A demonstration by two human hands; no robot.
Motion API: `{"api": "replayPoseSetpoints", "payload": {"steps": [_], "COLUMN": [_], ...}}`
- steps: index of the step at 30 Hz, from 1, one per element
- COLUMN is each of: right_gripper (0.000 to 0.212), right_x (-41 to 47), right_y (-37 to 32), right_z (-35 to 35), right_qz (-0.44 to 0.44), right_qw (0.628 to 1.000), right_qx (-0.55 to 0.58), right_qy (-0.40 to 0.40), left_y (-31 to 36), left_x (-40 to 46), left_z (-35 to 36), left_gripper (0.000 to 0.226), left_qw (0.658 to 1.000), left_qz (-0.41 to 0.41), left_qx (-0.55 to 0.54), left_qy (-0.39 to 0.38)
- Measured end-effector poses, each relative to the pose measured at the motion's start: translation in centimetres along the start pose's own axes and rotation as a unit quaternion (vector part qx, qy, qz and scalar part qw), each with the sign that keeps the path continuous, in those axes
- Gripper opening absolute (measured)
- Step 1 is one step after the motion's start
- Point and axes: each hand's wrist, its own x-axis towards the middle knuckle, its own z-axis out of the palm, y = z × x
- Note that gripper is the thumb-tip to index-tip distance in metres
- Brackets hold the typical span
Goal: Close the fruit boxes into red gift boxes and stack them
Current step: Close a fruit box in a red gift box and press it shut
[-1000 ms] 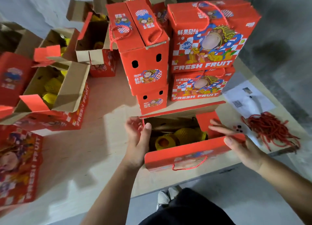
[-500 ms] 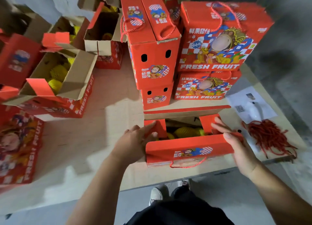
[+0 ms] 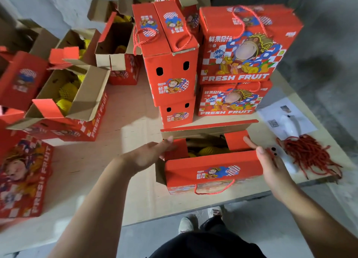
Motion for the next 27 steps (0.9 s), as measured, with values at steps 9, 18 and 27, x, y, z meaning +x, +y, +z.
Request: {"api": "replayPoseSetpoints", "payload": {"steps": [9,18,27], "right_gripper": [0.050,0.040,0.086], "right_x": [-1.1,-4.7,1.6], "right_y": [1.5,1.2,1.1], "right_z": [-0.4,0.6,2.5], "right_qz": [0.006,-0.030,0.071], "right_qw": [0.995,0.995,0.980], "right_qx": [0.099,0.025,-0.116], "right_qy": [-0.027,0.097,0.145], "left_y": [-0.2,-1.4,-5.5], "left_x": [2.1,3.6,1.9], "left_z": [4.4,6.9,6.9], "left_gripper": [0.068,0.078,0.056], "left_qw": [0.946,0.920,0.906], "left_qz": [0.062,0.038,0.239], "left_qx": [-0.267,0.266,-0.235], "left_qy": [0.172,0.286,0.258]}}
